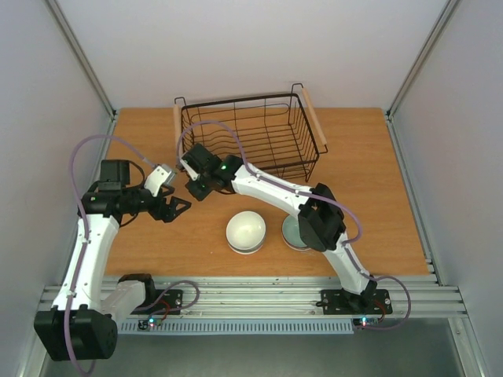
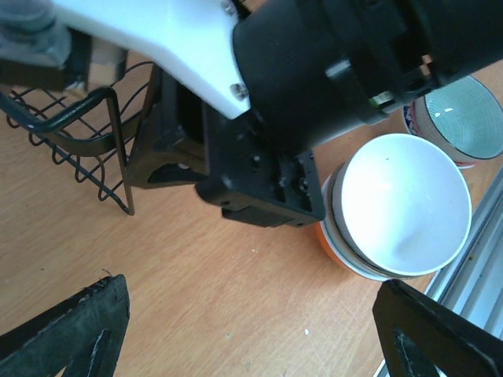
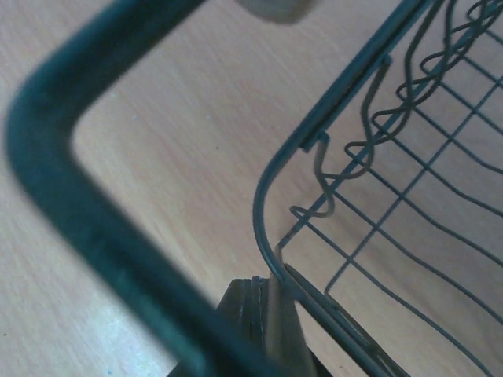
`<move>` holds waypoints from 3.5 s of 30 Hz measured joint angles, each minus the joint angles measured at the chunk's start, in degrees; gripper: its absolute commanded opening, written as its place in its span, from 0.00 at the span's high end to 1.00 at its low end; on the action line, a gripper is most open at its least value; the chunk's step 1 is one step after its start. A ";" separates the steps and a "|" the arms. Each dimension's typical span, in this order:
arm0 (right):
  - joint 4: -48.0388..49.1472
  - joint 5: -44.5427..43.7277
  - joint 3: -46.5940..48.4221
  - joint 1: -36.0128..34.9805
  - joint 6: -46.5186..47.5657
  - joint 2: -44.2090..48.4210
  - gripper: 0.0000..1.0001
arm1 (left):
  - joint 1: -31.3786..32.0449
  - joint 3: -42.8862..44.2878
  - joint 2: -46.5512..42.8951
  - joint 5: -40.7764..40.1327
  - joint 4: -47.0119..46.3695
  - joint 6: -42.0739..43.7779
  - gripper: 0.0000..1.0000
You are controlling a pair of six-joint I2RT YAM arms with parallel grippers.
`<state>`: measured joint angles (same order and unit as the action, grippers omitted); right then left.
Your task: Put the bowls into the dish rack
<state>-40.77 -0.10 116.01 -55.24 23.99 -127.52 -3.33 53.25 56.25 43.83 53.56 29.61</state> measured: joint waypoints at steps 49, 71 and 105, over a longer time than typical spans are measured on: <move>-8.00 -16.11 -4.24 30.12 -3.54 8.96 0.52 | 19.23 23.65 32.98 -22.73 -10.78 -10.47 0.19; -8.15 -12.09 -25.64 28.24 -7.63 24.00 0.65 | 19.50 18.51 31.43 -28.24 -14.93 -9.49 0.19; -10.78 -16.44 -36.24 6.51 -8.98 41.00 0.41 | 19.45 9.57 10.47 -19.69 -13.00 -7.39 0.12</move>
<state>-51.55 -16.53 79.77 -48.73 15.00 -86.52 16.12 62.83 66.72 24.14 40.56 22.22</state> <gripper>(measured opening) 0.625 0.881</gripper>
